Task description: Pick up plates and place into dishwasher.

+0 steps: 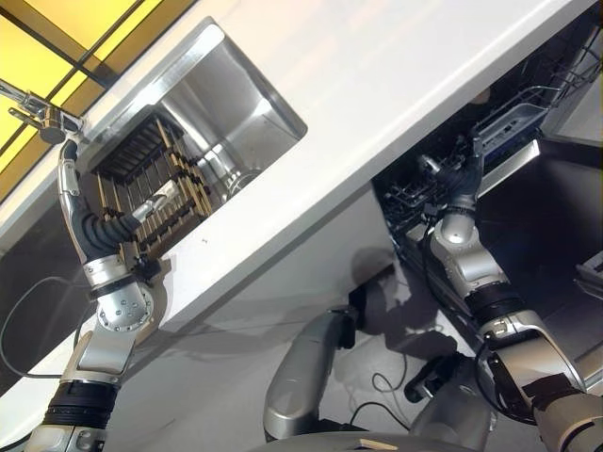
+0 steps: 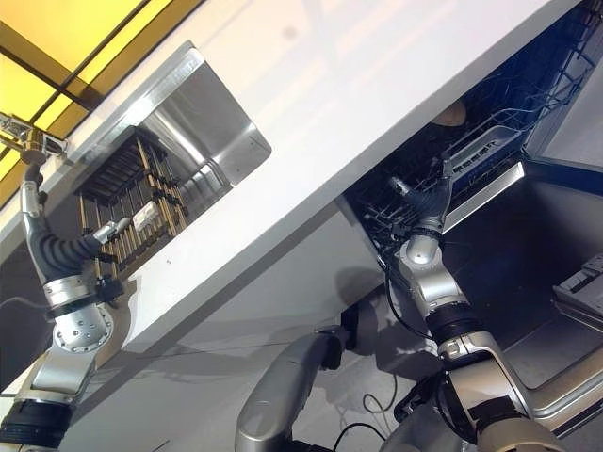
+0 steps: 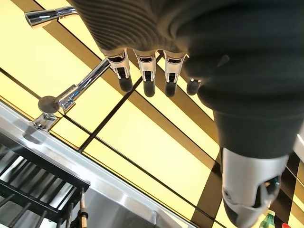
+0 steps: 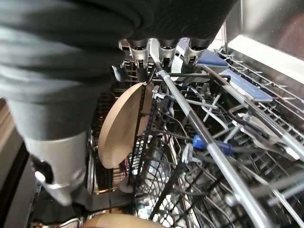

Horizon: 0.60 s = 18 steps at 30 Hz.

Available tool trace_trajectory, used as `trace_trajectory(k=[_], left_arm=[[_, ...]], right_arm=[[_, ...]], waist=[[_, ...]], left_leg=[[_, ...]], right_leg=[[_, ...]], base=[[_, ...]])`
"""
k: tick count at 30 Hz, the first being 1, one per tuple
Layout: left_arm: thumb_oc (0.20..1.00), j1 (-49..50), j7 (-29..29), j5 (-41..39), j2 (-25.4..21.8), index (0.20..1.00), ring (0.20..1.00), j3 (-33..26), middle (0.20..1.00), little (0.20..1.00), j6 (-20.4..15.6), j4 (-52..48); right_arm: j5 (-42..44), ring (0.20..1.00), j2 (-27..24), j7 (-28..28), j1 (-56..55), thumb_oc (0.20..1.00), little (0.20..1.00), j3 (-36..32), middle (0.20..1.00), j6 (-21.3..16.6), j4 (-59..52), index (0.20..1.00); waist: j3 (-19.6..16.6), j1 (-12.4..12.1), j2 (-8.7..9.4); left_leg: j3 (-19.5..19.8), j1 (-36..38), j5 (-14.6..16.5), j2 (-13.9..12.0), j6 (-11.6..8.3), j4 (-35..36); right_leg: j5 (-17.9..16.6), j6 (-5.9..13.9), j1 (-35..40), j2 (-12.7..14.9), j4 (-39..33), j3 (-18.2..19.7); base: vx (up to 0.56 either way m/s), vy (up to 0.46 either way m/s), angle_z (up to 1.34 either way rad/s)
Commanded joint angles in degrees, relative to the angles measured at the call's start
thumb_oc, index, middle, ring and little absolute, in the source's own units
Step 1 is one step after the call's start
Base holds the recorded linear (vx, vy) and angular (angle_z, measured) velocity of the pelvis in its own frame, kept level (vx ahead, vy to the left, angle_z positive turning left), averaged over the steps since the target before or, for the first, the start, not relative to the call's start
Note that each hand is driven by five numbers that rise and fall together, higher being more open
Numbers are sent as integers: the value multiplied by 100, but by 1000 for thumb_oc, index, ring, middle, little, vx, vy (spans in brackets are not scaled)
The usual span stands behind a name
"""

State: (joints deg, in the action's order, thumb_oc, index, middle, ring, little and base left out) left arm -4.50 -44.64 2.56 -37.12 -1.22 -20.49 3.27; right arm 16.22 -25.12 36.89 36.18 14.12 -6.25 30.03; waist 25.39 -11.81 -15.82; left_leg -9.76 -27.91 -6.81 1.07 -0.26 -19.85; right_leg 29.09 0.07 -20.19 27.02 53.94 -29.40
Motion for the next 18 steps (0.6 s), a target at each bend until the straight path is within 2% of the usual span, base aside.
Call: trace_trajectory(k=[1,5,9,10,18], left_arm=[[1000,-265,-268,-132,-100,1000,1000,-328,1000,1000,-22,-502],[1000,-381,-352,-60,-75,1000,1000,-232,1000,1000,5,-454],[1000,-496,-492,41,12,1000,1000,-93,1000,1000,36,-381],[1000,-504,-530,51,24,1000,1000,-78,1000,1000,8,-358],[1000,-600,-643,137,131,1000,1000,-11,1000,1000,67,-309]], right_arm=[[-424,1000,148,138,869,1000,1000,-111,1000,-362,-693,1000],[-509,1000,114,346,605,1000,1000,-196,1000,-379,-822,1000],[-691,1000,28,723,397,1000,1000,-346,1000,-243,-1068,1000],[-725,1000,24,823,370,1000,1000,-375,1000,-216,-1108,1000],[-806,1000,-81,1189,104,1000,1000,-557,1000,134,-1324,1000]], waist=[[441,1,-226],[441,150,-164],[441,324,-163],[441,332,-203],[441,591,-266]], left_leg=[[-543,-57,978,-585,-170,-1063],[-608,0,1004,-633,-176,-990],[-634,18,939,-630,-195,-852],[-727,-24,780,-668,-123,-754],[-817,-98,696,-657,-142,-617]], right_leg=[[-992,-51,99,170,-610,748],[-1108,7,98,155,-770,881],[-1244,72,-14,94,-939,1062],[-1403,21,-97,76,-1020,1006],[-1454,75,-420,-87,-1105,1348]], base=[[41,10,1],[0,0,0],[-20,11,-13],[-88,48,-10],[-20,23,-13]])
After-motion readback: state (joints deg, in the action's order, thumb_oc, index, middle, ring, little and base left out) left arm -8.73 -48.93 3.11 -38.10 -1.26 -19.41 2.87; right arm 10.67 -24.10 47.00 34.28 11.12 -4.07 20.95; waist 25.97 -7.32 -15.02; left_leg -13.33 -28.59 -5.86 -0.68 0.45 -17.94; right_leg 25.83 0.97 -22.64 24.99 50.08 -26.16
